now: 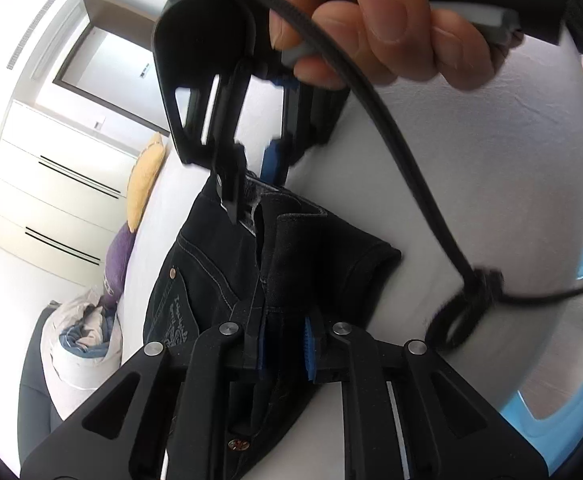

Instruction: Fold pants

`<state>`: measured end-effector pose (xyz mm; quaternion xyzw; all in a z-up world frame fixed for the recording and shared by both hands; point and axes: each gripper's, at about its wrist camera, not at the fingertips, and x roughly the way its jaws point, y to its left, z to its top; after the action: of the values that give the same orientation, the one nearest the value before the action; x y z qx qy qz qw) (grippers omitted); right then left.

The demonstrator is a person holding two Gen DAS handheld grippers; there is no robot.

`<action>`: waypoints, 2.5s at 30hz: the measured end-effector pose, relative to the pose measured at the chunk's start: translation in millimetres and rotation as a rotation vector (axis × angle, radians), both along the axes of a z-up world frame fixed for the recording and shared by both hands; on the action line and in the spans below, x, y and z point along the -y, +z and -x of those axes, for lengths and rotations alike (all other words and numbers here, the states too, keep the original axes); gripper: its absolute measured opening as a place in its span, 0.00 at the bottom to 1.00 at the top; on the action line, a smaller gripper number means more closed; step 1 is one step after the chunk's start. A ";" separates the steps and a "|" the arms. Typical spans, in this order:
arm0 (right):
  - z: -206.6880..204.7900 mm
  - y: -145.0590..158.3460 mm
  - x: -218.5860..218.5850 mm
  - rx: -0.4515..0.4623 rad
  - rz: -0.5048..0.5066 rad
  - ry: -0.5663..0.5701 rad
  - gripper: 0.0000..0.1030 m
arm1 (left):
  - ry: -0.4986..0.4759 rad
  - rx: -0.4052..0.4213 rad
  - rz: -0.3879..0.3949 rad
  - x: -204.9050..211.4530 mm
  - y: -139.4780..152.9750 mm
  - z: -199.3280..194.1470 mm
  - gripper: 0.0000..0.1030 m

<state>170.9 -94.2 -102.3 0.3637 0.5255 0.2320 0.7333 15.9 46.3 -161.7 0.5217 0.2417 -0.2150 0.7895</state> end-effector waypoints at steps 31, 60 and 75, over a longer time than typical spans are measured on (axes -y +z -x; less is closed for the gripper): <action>22.1 -6.1 -47.8 0.000 0.050 0.168 0.00 | 0.567 -0.676 1.093 -233.6 70.5 -218.6 0.07; 39.7 39.8 14.8 0.108 0.104 -0.013 0.67 | 0.724 -0.685 1.114 -287.0 65.9 -169.9 0.50; -11.4 7.9 -23.9 -0.020 0.136 0.035 0.66 | 0.790 -0.890 1.024 -266.0 16.4 -230.3 0.63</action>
<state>182.4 -70.3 -94.5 0.3062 0.5536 0.2047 0.7469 246.2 312.3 -145.3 -0.1669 0.5736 -0.1916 0.7787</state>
